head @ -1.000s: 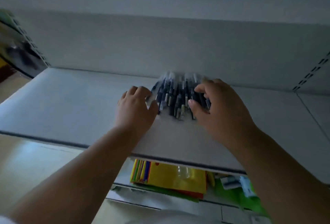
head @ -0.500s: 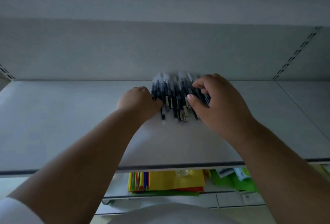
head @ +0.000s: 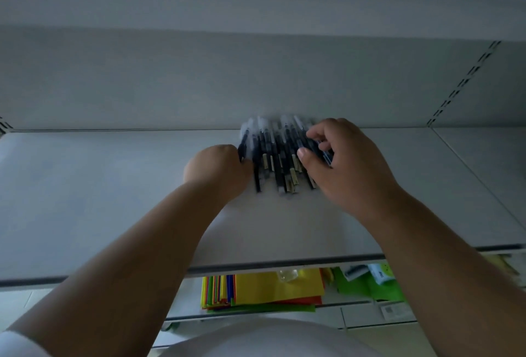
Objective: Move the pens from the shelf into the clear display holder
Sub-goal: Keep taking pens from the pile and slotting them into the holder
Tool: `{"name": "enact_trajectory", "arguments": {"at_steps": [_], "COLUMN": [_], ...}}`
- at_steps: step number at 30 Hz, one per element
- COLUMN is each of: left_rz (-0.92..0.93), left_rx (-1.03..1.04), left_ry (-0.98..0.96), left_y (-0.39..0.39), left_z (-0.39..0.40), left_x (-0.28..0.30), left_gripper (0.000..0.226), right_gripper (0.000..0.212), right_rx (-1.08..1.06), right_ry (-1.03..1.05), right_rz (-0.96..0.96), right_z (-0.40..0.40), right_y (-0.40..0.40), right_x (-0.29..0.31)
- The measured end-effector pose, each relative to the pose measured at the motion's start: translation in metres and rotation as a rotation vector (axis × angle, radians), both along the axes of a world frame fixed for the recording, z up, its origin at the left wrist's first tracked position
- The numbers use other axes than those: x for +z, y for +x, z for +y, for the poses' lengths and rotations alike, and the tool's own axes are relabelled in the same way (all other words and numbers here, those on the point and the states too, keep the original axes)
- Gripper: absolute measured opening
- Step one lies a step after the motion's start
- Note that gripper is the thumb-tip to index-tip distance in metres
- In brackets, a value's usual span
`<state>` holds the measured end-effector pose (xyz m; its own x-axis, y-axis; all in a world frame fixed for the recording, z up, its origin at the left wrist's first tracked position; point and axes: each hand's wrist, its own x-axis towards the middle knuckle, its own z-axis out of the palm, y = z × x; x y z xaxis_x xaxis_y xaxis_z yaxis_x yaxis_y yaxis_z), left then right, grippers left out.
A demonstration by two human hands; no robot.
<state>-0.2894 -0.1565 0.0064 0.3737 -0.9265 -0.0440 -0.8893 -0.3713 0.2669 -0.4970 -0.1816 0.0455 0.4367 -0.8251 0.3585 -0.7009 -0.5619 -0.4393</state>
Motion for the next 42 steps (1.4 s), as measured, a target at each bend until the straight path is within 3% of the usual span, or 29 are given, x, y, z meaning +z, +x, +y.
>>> {"name": "enact_trajectory", "arguments": {"at_steps": [4, 9, 12, 17, 22, 24, 28, 34, 39, 41, 42], "left_rz": [0.175, 0.879, 1.086, 1.244, 1.434, 1.445, 1.349, 1.444, 1.480, 1.564, 1.623], "left_rx": [0.027, 0.099, 0.072, 0.086, 0.160, 0.149, 0.146, 0.176, 0.129, 0.106, 0.090], "left_ry": [-0.185, -0.474, -0.512, -0.567, -0.488, -0.486, -0.495, -0.469, -0.405, -0.331, -0.288], "left_y": [-0.001, -0.015, -0.028, -0.037, -0.038, -0.041, -0.044, -0.050, -0.065, -0.076, -0.084], "left_z": [0.016, 0.049, 0.063, 0.080, 0.088, 0.090, 0.088, 0.085, 0.070, 0.064, 0.060], "left_x": [-0.004, -0.019, -0.011, 0.001, 0.003, 0.004, 0.001, 0.004, 0.008, 0.012, 0.014], "left_gripper": [0.033, 0.013, 0.032, 0.032, 0.025, 0.026, 0.025, 0.023, 0.023, 0.023, 0.024], "right_gripper": [0.024, 0.019, 0.026, 0.029, 0.031, 0.016, 0.025, 0.009, 0.009, 0.006, 0.014], "right_rx": [-0.042, -0.189, -0.225, -0.245, -0.262, -0.262, -0.237, -0.213, -0.148, -0.144, -0.164], "right_ry": [0.000, 0.063, 0.114, 0.164, 0.233, 0.280, 0.339, 0.344, 0.346, 0.373, 0.356], "right_rz": [-0.028, 0.022, 0.104, 0.251, 0.309, 0.317, 0.305, -0.004, -0.340, -0.522, -0.584], "right_z": [-0.005, -0.023, -0.033, -0.040, -0.048, -0.053, -0.057, -0.034, -0.010, 0.000, 0.004], "right_y": [-0.004, -0.017, -0.018, -0.009, -0.002, -0.001, 0.001, -0.010, -0.040, -0.055, -0.063], "right_x": [-0.003, -0.017, -0.025, -0.033, -0.026, -0.023, -0.021, -0.022, 0.005, 0.012, 0.015]}}
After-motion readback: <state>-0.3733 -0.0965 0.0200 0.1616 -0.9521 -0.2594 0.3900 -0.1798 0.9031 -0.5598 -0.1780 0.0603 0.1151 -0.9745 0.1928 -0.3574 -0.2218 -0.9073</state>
